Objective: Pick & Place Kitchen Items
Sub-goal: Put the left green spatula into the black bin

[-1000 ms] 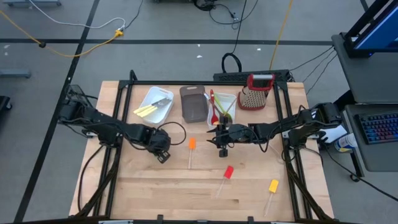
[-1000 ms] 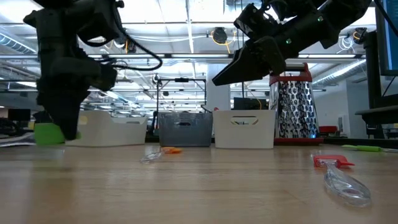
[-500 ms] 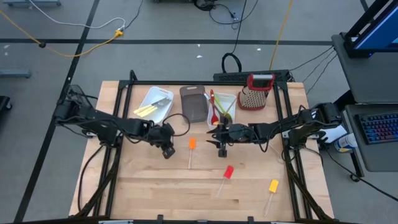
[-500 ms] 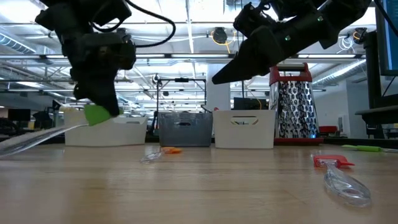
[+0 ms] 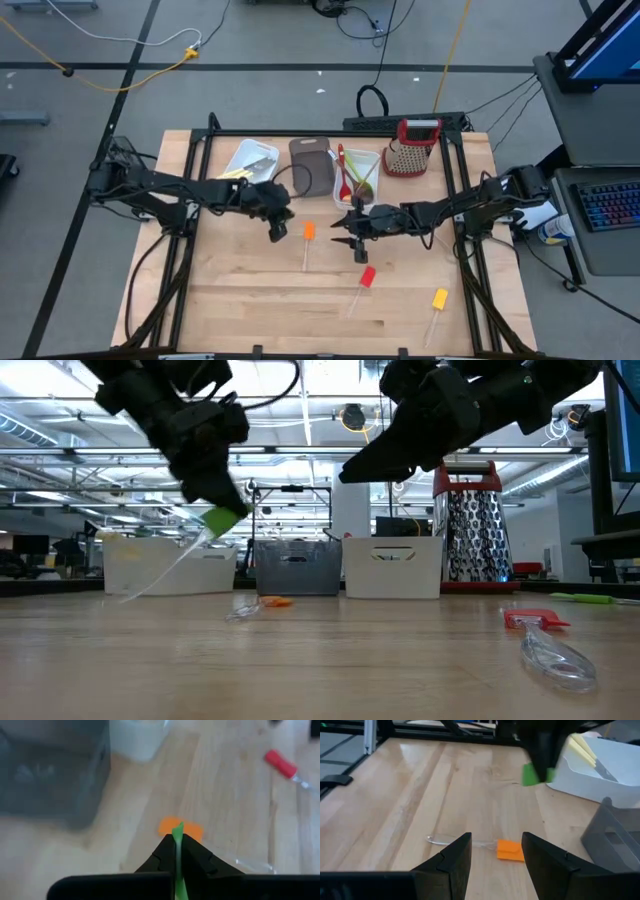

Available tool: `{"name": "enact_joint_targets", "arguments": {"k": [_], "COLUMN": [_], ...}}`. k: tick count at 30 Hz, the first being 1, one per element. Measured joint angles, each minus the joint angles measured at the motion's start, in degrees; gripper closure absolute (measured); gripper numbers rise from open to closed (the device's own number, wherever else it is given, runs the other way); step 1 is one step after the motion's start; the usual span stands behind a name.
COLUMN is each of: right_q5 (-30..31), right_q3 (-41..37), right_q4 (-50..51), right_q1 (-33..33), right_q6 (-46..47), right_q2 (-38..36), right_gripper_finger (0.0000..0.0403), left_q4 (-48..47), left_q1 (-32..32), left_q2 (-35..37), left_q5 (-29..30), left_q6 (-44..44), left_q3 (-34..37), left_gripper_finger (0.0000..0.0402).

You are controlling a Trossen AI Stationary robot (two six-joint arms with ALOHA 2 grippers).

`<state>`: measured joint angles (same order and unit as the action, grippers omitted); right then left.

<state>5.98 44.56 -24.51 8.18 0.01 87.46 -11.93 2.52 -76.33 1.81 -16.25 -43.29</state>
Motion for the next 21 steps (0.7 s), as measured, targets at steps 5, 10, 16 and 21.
{"name": "enact_joint_targets", "arguments": {"k": [5,10,16,21], "right_q5": [0.1,0.2,0.2,0.2], "right_q3": [0.0,0.0,0.0,0.0], "right_q4": [-1.3,-1.4,-1.4,-2.3], "right_q1": [0.7,0.9,0.9,0.9], "right_q6": [0.2,3.4,5.5,5.4], "right_q2": [0.0,0.0,0.0,0.0], "right_gripper_finger": [0.0236,0.0236,0.0236,0.0236], "left_q4": [-3.0,-3.3,-3.8,-0.7], "left_q1": [2.0,5.2,8.9,10.9], "left_q2": [0.0,-0.2,-0.3,-0.3], "left_q5": [-0.1,1.3,1.3,1.2], "left_q6": [9.4,13.7,20.4,22.8], "left_q3": [-6.6,-12.0,-14.5,-14.5], "left_gripper_finger": [0.0396,0.0390,0.0397,0.0389]}}
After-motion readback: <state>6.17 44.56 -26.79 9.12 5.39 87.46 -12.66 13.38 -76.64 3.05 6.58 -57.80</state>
